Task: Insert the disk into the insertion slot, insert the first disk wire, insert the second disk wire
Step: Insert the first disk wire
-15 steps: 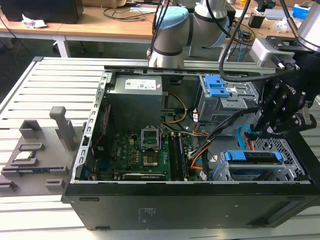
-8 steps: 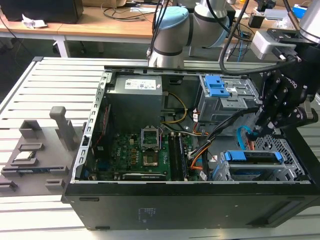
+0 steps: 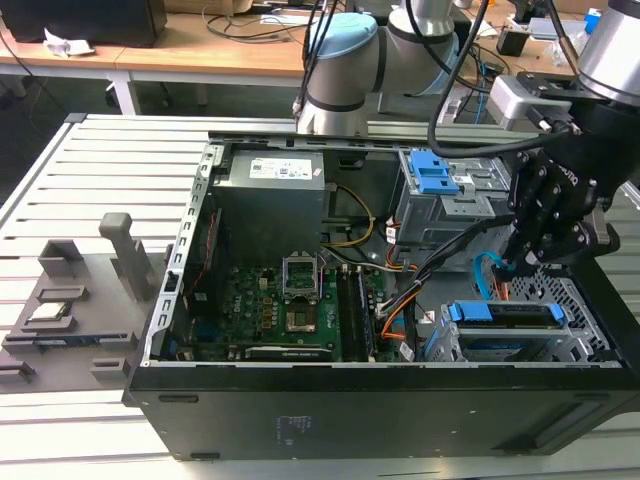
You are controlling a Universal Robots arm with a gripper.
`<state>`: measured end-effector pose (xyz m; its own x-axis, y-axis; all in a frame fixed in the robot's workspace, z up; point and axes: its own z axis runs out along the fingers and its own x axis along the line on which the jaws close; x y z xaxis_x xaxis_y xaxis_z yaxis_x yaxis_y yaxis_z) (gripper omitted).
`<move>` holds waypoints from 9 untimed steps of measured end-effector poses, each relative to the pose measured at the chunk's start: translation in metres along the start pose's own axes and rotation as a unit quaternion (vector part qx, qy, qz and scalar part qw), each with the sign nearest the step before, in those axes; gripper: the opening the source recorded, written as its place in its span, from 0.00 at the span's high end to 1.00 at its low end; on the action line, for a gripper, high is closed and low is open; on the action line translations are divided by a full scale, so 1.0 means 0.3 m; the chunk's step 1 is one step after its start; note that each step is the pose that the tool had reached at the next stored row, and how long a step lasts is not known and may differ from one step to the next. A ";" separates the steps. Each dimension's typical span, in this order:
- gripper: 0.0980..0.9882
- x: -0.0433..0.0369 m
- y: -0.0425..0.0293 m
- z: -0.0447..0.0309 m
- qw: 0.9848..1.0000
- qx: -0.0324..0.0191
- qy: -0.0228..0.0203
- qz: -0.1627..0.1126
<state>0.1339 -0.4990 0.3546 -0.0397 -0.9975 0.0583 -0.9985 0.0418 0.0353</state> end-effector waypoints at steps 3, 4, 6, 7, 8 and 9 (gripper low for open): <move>0.77 0.000 0.000 0.000 1.000 0.000 0.001 0.000; 0.77 0.000 0.000 0.000 1.000 0.000 0.001 0.000; 0.92 0.000 0.000 0.000 1.000 0.000 0.001 0.000; 0.92 0.000 0.000 0.000 1.000 0.000 0.001 0.000; 0.92 0.000 0.000 0.000 1.000 0.000 0.001 0.000; 0.92 0.000 0.000 0.000 1.000 0.000 0.001 0.000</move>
<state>0.1338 -0.4991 0.3545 -0.0399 -0.9974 0.0600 -0.9985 0.0421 0.0352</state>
